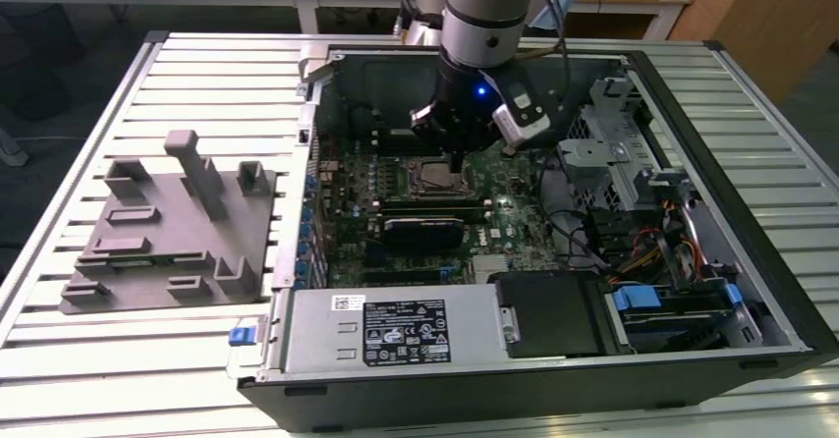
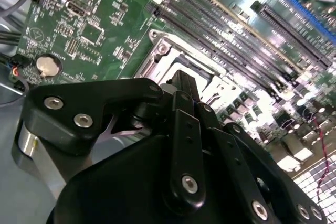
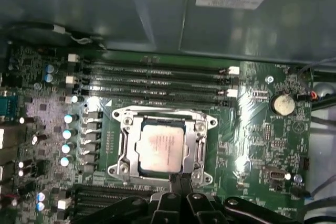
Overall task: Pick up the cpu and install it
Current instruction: 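Install the second cpu locking lever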
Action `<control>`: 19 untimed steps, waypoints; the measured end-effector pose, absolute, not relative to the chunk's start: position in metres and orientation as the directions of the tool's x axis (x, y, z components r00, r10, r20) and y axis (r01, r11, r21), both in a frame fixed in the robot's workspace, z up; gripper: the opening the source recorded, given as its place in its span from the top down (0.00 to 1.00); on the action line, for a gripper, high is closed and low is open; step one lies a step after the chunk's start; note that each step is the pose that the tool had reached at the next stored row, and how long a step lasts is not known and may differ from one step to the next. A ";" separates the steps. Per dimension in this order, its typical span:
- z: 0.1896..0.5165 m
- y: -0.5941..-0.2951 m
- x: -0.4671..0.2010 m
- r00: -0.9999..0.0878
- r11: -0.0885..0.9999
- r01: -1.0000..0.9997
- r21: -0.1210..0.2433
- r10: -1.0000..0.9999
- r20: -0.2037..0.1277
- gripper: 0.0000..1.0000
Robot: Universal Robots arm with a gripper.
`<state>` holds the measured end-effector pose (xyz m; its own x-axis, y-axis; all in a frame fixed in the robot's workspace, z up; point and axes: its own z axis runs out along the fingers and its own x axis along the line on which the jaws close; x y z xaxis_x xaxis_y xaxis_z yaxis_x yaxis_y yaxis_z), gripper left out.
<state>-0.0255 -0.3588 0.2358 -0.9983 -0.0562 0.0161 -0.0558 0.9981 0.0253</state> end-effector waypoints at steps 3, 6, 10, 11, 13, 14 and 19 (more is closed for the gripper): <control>0.235 -0.360 -0.030 -0.998 0.998 -0.056 0.025 -0.056 0.016 0.89; 0.235 -0.361 -0.034 -0.998 0.998 -0.056 0.026 -0.056 0.016 0.89; 0.235 -0.370 -0.037 -0.998 0.998 -0.056 0.026 -0.056 0.016 0.89; 0.235 -0.372 -0.038 -0.998 0.998 -0.056 0.026 -0.056 0.016 0.89; 0.235 -0.374 -0.040 -0.998 0.998 -0.056 0.026 -0.056 0.016 0.89; 0.235 -0.375 -0.042 -0.998 0.998 -0.056 0.026 -0.056 0.016 0.89; 0.235 -0.377 -0.047 -0.998 0.998 -0.056 0.035 -0.057 0.016 0.89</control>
<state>-0.0473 -0.3775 0.2346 -0.9983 -0.0566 0.0156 -0.0561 0.9978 0.0346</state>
